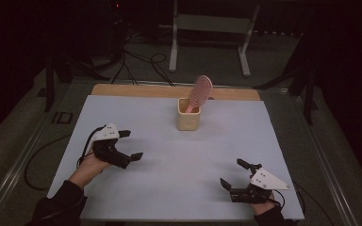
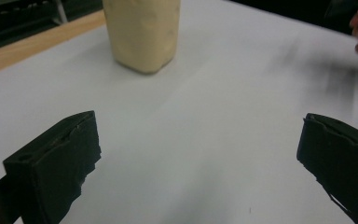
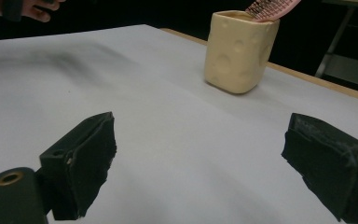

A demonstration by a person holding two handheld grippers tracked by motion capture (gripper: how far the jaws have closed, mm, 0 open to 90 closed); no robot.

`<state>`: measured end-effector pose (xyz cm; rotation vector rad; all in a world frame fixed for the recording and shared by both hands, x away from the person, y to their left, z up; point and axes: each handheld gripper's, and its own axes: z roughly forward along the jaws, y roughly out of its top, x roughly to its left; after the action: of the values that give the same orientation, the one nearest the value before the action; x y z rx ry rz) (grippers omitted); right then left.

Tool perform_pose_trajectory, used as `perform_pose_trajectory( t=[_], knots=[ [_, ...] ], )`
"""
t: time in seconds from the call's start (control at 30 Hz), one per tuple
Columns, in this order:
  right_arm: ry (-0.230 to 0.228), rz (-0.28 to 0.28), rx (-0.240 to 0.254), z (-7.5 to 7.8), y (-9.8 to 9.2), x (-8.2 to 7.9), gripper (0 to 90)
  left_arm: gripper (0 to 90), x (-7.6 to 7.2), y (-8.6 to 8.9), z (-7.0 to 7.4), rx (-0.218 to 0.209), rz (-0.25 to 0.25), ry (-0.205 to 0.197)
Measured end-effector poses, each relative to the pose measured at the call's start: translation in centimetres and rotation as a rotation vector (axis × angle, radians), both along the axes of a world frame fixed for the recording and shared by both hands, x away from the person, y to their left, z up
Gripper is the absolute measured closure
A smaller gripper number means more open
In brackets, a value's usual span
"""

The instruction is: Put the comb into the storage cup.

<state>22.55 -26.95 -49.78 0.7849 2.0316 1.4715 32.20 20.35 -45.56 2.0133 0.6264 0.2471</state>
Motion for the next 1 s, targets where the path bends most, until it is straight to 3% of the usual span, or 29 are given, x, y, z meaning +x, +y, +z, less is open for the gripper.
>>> perform_pose_trajectory(
  t=[0.6,0.8,1.0],
  knots=[
    [0.001,0.001,-0.004,-0.1,0.1,0.0,8.8,0.0,-4.5,3.8,-2.9,0.013,0.078,0.018],
    [0.004,0.001,-0.004,-0.1,0.1,0.0,8.8,0.0,-6.1,5.0,-4.5,0.002,0.139,0.028],
    [0.004,-0.001,-0.007,-0.1,0.1,0.0,8.8,0.0,-7.2,6.1,-5.1,-0.007,0.185,0.031]
  ],
)
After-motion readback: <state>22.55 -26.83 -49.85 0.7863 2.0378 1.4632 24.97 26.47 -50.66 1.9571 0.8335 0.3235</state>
